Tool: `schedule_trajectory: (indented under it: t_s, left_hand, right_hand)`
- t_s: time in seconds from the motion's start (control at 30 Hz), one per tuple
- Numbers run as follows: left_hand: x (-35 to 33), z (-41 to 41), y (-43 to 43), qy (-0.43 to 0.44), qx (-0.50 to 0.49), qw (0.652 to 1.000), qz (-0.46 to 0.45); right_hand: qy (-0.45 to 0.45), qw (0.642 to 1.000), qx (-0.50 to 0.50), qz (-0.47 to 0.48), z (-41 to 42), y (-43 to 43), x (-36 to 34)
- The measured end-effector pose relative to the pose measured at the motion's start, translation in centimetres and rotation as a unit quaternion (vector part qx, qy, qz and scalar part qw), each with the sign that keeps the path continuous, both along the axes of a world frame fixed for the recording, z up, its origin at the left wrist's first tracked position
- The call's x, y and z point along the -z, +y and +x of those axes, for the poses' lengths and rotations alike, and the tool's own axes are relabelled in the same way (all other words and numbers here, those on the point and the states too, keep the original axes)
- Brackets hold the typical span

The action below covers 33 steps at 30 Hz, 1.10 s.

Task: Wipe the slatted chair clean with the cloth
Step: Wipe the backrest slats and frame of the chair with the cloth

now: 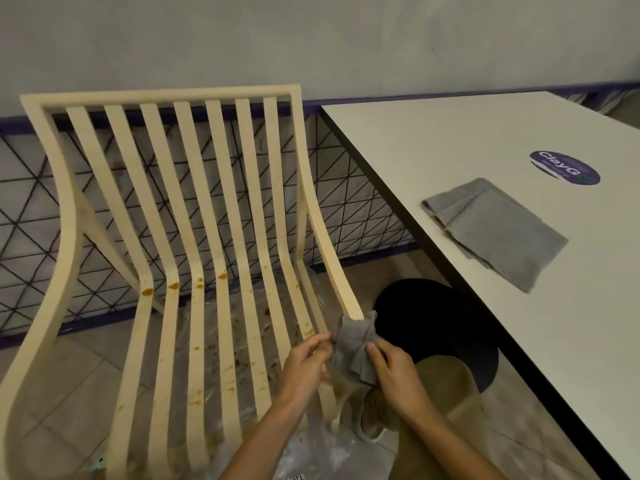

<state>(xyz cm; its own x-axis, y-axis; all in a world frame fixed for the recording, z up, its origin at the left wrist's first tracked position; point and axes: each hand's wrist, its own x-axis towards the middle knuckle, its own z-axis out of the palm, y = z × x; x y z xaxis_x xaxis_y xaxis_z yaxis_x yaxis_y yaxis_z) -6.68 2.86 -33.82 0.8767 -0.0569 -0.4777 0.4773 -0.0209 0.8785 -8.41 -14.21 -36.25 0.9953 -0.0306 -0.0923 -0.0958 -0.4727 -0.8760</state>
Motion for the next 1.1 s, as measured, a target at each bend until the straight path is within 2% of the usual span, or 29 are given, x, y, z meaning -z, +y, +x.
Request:
schedule_trajectory:
  t_s: [0.2, 0.53, 0.73, 0.87, 1.1]
  left_hand:
    - [-0.4, 0.4, -1.0, -0.003, 0.012, 1.0, -0.022]
    - [-2.4, 4.8, -1.0, -0.037, 0.003, 0.998, -0.051]
    - [-1.5, 9.6, -0.8, -0.037, -0.007, 0.998, -0.055]
    - [-0.7, 12.5, -1.4, -0.041, 0.019, 0.999, -0.016]
    - [-0.6, 16.4, -2.7, -0.119, 0.072, 0.99, 0.02]
  right_hand:
    - [-0.014, 0.998, 0.014, -0.058, 3.5, 1.9, -2.1]
    - [0.049, 0.995, 0.007, -0.088, 12.6, 4.1, -3.6]
    - [0.053, 0.997, 0.027, -0.058, 19.5, 5.3, -3.0]
    - [0.022, 0.998, 0.036, -0.051, 25.0, 6.6, -3.6]
    - [-0.059, 0.995, 0.058, 0.062, 34.9, 9.7, -6.2]
